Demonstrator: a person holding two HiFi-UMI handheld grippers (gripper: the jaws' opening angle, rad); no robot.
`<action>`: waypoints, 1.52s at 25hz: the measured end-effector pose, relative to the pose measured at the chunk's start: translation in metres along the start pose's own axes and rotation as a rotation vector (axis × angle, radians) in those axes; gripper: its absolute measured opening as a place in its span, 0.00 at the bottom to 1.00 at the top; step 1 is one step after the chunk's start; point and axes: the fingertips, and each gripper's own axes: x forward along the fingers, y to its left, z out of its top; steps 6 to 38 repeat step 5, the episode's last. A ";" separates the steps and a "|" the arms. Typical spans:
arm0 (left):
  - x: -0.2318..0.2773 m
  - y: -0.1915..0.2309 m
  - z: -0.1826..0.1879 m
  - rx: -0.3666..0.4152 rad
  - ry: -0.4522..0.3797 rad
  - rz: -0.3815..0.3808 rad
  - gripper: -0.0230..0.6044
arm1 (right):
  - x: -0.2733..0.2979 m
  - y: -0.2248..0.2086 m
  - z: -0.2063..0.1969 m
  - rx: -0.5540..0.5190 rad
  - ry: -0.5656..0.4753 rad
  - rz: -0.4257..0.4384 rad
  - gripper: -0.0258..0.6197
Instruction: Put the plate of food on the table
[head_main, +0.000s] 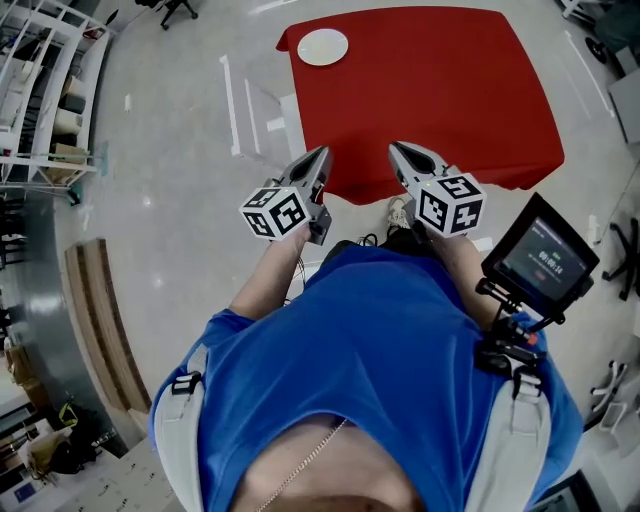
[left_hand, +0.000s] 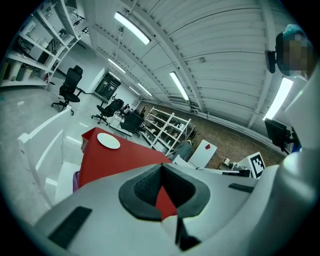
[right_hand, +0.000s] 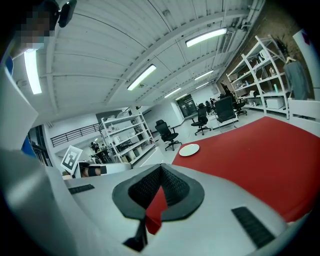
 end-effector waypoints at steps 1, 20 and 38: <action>0.002 0.000 -0.001 0.000 0.001 -0.002 0.05 | 0.000 -0.001 -0.001 -0.001 0.001 0.000 0.04; 0.009 0.001 -0.006 -0.001 0.003 -0.013 0.05 | 0.000 -0.006 -0.004 -0.003 0.004 -0.001 0.04; 0.009 0.001 -0.006 -0.001 0.003 -0.013 0.05 | 0.000 -0.006 -0.004 -0.003 0.004 -0.001 0.04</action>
